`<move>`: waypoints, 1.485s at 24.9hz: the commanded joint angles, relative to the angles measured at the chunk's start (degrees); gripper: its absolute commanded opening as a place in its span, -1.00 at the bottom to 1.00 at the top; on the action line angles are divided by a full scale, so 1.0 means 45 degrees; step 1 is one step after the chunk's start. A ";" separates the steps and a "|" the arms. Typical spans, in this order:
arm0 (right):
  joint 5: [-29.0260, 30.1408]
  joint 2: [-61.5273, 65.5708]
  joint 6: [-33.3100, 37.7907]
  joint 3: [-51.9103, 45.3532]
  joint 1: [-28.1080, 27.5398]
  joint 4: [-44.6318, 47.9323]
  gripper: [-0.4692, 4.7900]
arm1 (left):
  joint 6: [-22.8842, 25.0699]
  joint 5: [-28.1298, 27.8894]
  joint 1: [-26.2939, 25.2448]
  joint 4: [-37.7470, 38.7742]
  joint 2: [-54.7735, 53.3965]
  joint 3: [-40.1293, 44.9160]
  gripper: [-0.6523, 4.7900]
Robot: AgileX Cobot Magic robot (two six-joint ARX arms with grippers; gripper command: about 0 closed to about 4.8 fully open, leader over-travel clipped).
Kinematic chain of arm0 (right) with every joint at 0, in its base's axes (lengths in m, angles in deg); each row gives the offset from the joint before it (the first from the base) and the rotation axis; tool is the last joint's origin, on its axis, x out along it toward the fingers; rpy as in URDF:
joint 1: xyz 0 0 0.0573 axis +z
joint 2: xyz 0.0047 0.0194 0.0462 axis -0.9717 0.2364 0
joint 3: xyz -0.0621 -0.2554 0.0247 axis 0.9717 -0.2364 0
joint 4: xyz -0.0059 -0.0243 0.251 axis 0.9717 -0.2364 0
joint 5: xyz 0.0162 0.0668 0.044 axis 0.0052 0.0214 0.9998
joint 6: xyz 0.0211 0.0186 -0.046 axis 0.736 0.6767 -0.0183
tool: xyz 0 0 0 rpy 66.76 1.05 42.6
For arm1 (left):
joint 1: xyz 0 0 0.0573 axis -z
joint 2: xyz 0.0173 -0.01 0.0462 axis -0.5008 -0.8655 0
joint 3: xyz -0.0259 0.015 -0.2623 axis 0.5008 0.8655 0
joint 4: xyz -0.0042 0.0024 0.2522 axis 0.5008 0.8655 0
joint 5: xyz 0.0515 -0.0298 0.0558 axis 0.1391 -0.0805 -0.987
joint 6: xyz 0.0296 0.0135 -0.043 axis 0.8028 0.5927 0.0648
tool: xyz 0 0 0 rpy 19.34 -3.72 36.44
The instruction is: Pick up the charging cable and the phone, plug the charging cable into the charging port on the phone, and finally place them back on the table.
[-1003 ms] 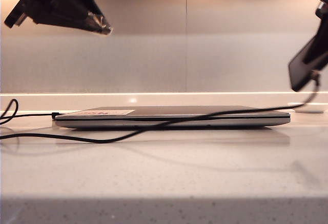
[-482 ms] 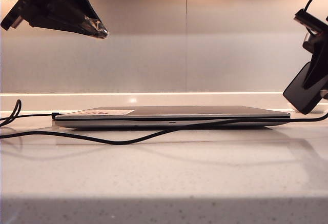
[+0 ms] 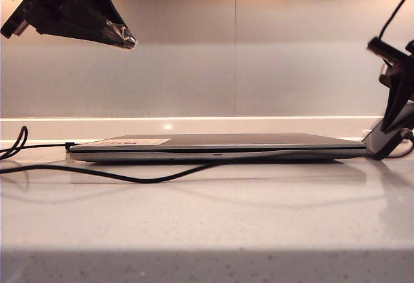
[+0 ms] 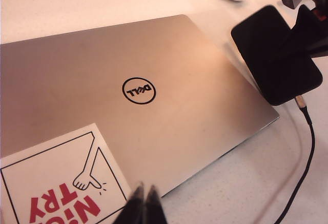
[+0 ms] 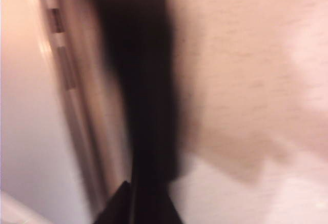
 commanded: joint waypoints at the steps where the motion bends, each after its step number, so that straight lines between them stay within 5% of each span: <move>1: -0.0903 -0.0049 -0.0087 0.0112 -0.0029 0.0204 -0.21 | 0.0053 0.0019 0.0010 -0.0117 0.0044 -0.0102 -0.78; 22: -0.2599 -0.2317 -0.0170 0.0121 -0.0034 -0.0437 -0.18 | 0.0053 0.0019 0.0010 -0.0058 0.0044 -0.0102 -0.78; 27: -0.2943 -0.3041 -0.0165 0.0112 -0.0010 -0.0554 -0.77 | 0.0058 0.0019 -0.0005 0.0049 0.0204 -0.0102 -0.78; 31: -0.3789 -0.3997 -0.0330 -0.0209 0.0253 -0.0126 -0.84 | 0.0058 0.0019 -0.0073 0.0189 0.0597 -0.0102 -0.78; 37: -0.3929 -0.6970 -0.0457 -0.3104 0.0500 0.3405 -0.84 | 0.0063 0.0019 -0.0073 0.0427 0.1137 -0.0092 -0.78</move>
